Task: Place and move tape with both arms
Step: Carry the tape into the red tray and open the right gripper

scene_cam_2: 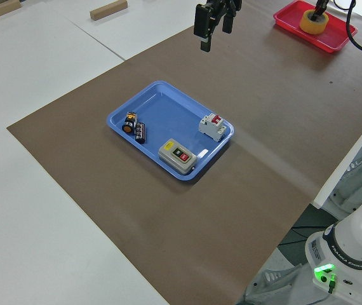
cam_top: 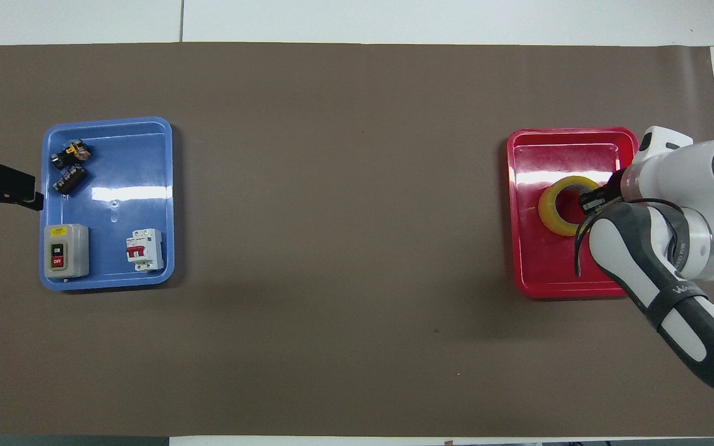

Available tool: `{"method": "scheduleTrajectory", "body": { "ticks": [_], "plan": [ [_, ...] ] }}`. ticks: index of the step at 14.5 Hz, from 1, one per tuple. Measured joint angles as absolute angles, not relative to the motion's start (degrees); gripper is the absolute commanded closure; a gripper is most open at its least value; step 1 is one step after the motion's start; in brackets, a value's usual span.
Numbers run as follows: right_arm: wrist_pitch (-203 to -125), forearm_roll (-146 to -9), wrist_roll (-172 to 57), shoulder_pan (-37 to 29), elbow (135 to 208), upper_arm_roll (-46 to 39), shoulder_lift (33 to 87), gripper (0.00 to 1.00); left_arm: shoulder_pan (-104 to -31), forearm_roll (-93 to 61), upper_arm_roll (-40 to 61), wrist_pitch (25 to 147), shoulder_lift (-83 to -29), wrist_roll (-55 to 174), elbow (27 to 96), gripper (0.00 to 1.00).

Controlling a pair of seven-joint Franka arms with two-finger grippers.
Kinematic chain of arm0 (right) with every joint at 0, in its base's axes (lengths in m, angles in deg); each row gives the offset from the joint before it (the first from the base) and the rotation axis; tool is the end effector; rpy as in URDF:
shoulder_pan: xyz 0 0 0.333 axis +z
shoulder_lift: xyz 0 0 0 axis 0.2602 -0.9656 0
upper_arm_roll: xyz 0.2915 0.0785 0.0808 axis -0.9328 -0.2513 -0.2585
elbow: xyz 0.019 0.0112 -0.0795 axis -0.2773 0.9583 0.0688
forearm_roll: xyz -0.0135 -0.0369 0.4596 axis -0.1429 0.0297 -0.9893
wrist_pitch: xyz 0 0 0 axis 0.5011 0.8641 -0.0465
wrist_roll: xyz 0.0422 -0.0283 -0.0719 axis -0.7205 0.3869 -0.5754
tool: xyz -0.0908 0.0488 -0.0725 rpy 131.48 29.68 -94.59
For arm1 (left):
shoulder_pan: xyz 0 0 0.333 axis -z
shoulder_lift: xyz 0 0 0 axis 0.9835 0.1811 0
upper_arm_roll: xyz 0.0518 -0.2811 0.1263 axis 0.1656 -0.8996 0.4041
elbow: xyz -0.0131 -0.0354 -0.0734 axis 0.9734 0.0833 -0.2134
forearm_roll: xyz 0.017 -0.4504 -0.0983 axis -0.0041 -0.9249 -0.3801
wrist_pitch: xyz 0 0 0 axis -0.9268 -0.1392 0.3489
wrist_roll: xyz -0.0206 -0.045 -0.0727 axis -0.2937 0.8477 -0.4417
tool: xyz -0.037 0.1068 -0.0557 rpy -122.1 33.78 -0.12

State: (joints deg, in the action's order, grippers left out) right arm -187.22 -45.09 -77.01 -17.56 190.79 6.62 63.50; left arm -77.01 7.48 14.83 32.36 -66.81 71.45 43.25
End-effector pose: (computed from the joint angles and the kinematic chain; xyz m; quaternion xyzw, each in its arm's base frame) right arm 0.6211 -0.0551 0.2452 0.9773 0.2057 0.0432 0.0270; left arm 0.6080 -0.0160 0.5955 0.9986 0.0162 -0.0486 0.0100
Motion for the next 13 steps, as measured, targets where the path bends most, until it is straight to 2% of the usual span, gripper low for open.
{"method": "scheduleTrajectory", "body": {
  "ticks": [4,9,13],
  "plan": [
    [-185.94,-45.12,-73.10,-17.54,189.35,6.35,64.47,0.00,-77.01,7.48,14.83,32.36,-66.81,71.45,43.25,0.00],
    [-169.71,-44.70,-56.36,-14.70,178.78,5.84,68.66,0.00,-77.01,7.48,14.83,32.36,-66.81,71.45,43.25,0.00],
    [-158.95,-44.30,-46.22,-14.03,173.52,5.81,72.64,0.00,-77.01,7.48,14.83,32.36,-66.81,71.45,43.25,0.00]
  ]
}}
